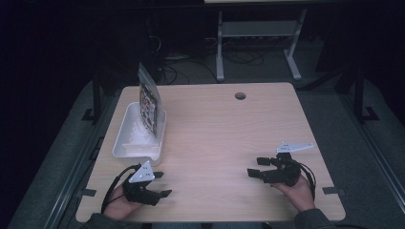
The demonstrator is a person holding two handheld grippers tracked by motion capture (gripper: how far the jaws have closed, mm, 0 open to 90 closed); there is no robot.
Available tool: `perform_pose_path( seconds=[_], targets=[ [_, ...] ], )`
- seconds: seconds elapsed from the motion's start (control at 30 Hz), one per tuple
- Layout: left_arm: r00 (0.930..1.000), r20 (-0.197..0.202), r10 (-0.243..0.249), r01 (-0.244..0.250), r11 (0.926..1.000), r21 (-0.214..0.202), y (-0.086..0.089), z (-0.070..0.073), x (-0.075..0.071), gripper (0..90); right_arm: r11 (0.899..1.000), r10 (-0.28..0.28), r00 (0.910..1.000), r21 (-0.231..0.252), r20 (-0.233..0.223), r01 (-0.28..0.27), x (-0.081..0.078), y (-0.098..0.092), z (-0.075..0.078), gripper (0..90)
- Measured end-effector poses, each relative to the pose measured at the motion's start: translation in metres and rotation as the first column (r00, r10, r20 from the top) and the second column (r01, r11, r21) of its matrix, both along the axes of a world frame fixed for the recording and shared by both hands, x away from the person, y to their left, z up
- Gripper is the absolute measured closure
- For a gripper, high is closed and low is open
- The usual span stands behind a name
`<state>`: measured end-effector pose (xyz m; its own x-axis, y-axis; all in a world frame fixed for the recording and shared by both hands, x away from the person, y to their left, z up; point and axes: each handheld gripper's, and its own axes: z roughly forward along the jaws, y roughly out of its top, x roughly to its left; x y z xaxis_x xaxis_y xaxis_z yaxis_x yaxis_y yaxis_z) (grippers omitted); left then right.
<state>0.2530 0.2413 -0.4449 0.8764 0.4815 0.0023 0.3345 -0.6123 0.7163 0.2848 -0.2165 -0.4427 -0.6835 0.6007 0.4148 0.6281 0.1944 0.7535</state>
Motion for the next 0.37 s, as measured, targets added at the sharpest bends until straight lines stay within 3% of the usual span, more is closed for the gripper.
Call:
perform_pose_path(
  seconds=[0.1, 0.23, 0.37],
  targets=[
    [1.0, 0.002, 0.0, 0.0, 1.0, -0.005, 0.001, 0.001, -0.001, 30.3, 1.0, -0.015, 0.9999, 0.006, 0.006, 0.015, -0.009, -0.004, -0.007, 23.7],
    [0.9999, 0.011, -0.003, 0.003, 0.9999, -0.014, 0.001, 0.004, -0.004, 30.2, 1.0, -0.019, 0.9997, -0.021, 0.013, 0.019, -0.015, -0.004, -0.01, 23.7],
    [0.9999, 0.014, -0.008, 0.008, 0.9999, -0.01, 0.001, 0.004, -0.005, 30.2, 0.999, -0.013, 0.9983, -0.035, 0.057, 0.015, -0.018, 0.0, -0.008, 24.2]
  ],
)
